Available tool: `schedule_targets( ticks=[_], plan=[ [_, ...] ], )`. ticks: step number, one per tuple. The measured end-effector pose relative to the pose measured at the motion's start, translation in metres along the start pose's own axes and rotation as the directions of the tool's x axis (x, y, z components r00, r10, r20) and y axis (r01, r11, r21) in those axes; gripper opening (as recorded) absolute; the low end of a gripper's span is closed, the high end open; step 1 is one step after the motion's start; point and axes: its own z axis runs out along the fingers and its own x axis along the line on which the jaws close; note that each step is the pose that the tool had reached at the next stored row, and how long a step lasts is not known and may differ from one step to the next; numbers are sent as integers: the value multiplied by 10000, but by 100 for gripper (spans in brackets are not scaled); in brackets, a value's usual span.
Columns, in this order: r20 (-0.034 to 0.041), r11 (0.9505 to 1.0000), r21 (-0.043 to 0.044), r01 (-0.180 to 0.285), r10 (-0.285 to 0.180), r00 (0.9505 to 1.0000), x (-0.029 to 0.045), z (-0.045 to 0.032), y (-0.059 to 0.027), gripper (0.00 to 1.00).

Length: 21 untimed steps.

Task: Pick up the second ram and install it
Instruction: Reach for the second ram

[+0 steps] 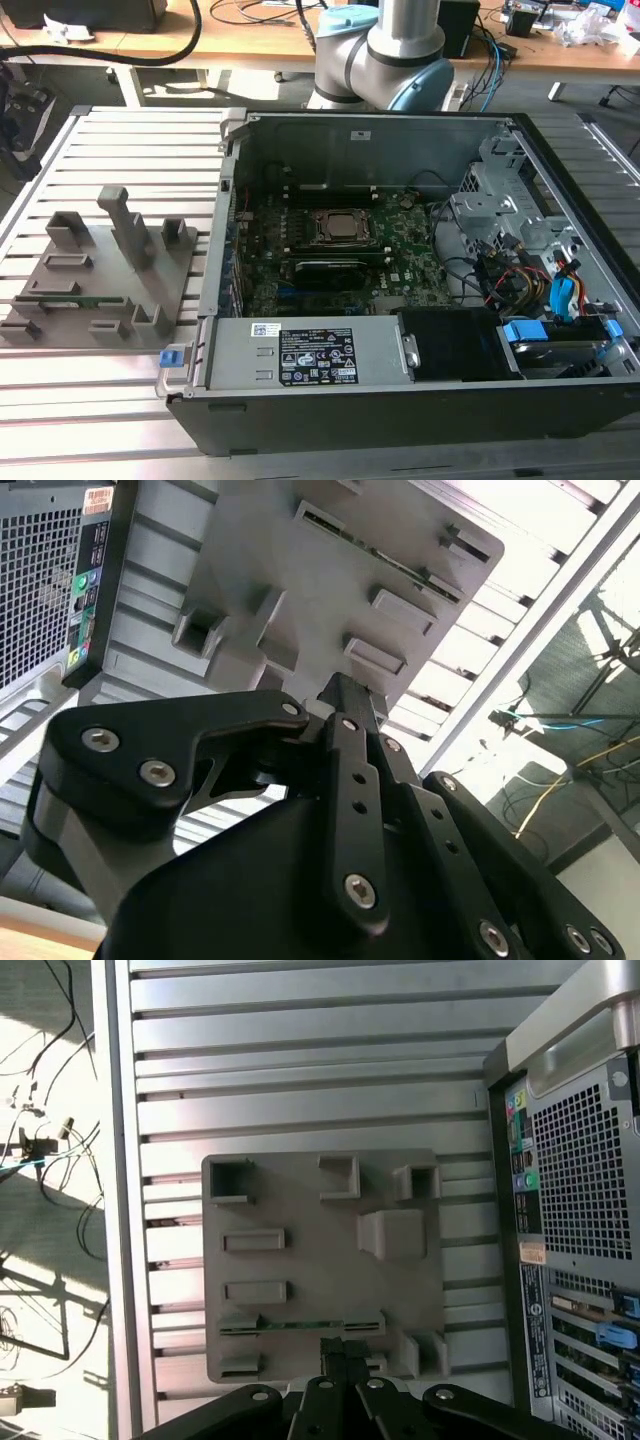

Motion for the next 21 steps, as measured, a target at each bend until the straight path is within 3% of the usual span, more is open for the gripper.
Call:
schedule_targets(
  ticks=[1,2,3,21],
  plan=[
    [-65,10000,5,0,0,10000,-1,0,-1,10],
    [-283,10000,21,-12,12,9996,0,4,0,10],
    [-351,10000,27,-16,16,9994,1,5,0,10],
    [-359,10000,28,-15,16,9994,-2,28,-31,10]
  ],
)
